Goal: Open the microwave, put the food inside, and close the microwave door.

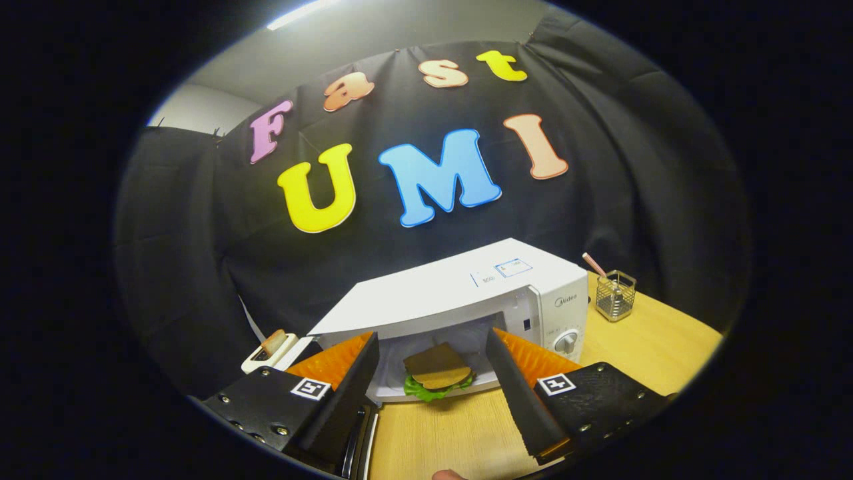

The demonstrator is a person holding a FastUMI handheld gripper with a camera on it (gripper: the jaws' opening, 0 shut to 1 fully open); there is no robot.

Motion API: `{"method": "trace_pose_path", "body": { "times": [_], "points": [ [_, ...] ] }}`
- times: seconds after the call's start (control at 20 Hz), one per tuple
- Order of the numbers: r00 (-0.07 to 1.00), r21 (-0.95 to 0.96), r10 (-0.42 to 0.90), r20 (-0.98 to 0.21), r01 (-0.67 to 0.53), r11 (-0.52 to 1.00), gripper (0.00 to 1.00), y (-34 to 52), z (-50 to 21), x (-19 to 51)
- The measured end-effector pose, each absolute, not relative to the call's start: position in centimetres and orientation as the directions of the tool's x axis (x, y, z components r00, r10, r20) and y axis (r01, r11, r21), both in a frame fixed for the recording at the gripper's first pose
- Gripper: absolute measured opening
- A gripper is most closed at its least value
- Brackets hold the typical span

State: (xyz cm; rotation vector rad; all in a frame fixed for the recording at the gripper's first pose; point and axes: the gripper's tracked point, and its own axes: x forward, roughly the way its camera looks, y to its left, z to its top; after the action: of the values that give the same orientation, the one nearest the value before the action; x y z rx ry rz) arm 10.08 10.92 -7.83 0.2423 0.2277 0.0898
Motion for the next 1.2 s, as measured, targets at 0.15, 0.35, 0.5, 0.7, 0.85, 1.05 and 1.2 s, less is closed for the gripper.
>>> {"method": "trace_pose_path", "body": {
  "times": [0.15,0.35,0.5,0.7,0.85,1.05,1.2],
  "points": [
    [0.971,0.213,0.163,-0.177,-0.124,0.969,0.97,12.0,-4.9,7.7],
    [0.965,0.117,0.223,-0.137,-0.207,0.971,0.97,13.7,-2.3,4.6],
    [0.958,0.068,0.268,-0.102,-0.262,0.963,0.97,15.4,-0.4,3.1],
    [0.932,0.102,0.356,-0.072,-0.348,0.932,0.97,18.7,0.9,0.3],
    [0.914,0.077,0.402,-0.051,-0.397,0.914,0.97,20.9,1.5,-0.9],
    [0.876,0.074,0.479,-0.061,-0.475,0.877,0.78,24.5,1.1,-2.3],
    [0.844,0.073,0.532,-0.062,-0.528,0.846,0.41,27.2,1.2,-3.7]
  ]
}}
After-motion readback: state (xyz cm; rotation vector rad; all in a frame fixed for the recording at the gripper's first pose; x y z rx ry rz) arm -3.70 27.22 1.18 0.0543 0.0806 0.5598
